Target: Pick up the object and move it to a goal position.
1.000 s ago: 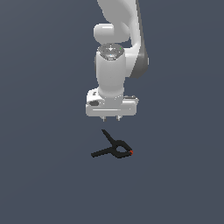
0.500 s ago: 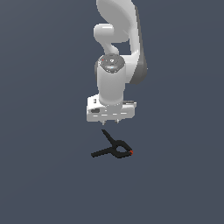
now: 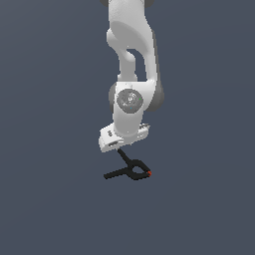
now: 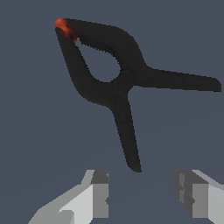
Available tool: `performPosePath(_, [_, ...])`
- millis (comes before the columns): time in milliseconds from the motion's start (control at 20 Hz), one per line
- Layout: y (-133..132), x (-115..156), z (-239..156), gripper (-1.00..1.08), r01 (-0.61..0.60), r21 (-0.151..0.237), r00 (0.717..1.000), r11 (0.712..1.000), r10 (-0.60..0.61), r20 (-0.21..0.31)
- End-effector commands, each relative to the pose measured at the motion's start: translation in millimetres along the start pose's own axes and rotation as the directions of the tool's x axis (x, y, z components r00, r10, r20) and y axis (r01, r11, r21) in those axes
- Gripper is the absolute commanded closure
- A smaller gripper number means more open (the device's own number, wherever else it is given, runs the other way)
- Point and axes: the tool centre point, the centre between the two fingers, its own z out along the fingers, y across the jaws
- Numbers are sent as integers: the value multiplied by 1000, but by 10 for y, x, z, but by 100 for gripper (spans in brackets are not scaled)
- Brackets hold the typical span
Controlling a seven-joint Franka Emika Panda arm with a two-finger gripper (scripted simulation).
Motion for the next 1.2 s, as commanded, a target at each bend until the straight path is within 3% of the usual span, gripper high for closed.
performPosePath(0, [17, -7, 159, -20, 71, -1, 997, 997, -71, 36])
performPosePath(500, [54, -44, 542, -20, 234, 17, 965, 972, -234, 120])
performPosePath(1150, [58, -80, 781, -20, 252, 21, 959, 967, -253, 130])
